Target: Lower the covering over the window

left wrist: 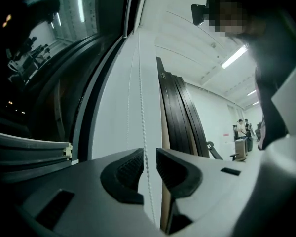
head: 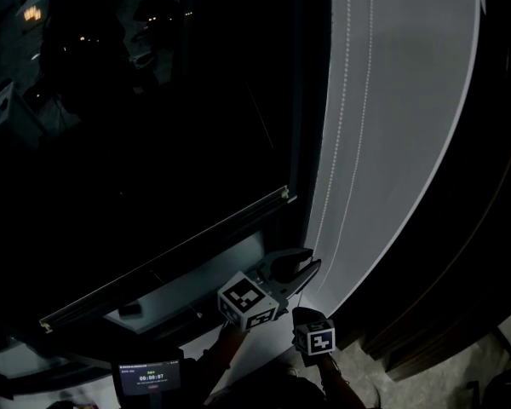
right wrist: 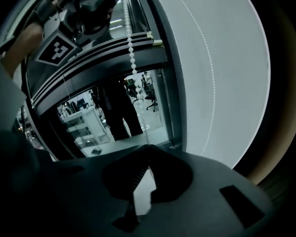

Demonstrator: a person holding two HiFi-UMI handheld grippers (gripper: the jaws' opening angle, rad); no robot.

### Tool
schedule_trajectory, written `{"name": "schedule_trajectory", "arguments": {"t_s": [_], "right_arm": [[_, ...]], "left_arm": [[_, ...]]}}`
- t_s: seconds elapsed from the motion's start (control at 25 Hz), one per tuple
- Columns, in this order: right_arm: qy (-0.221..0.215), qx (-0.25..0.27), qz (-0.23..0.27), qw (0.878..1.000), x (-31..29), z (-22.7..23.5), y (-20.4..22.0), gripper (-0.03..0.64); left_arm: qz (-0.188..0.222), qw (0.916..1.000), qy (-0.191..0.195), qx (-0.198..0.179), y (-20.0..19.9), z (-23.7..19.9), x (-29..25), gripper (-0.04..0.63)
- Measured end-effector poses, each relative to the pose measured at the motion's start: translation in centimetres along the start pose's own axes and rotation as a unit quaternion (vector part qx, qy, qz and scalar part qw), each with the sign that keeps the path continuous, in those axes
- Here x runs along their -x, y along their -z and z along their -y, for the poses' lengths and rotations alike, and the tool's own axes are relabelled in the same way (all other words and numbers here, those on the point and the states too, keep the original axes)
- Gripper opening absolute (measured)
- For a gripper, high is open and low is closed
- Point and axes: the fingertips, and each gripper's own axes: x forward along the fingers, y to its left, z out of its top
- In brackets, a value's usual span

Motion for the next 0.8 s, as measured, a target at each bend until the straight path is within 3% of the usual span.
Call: {"name": "schedule_trajectory", "arguments": {"t_s": [0.08,0.36,0.52,0.68,0.8], "right_arm": [[-0.001,-0.007,0.001,1.000,0.5,-0.2,0.2,0.014],[-0.012,0.001,0.002,1.000,1.7,-0.1,0.1,0.014],[-0.034,0.010,0.010,0.999,1.8,-1.0,-0.7,0.015],[-0.033,0.036,0.064,0.997,4.0,-1.7,-5.2,0.015],[-0.035,0.041,0.125,0.991,6.7,-1.9,-10.0,0.017]], "left_arm": [[-0.001,1.0000,0.000,-0.004,0.0,0.0,-0.2,0.015],[0.027,0.9994,-0.014,0.015,0.0,-0.4,-1.7,0.005],[0.031,0.9983,-0.050,-0.008,0.8,-3.5,-1.5,0.003],[0.015,0.9970,-0.073,-0.020,2.7,-5.9,-1.3,0.002],[-0.039,0.9953,-0.088,-0.017,5.5,-6.6,-0.2,0.002]]}}
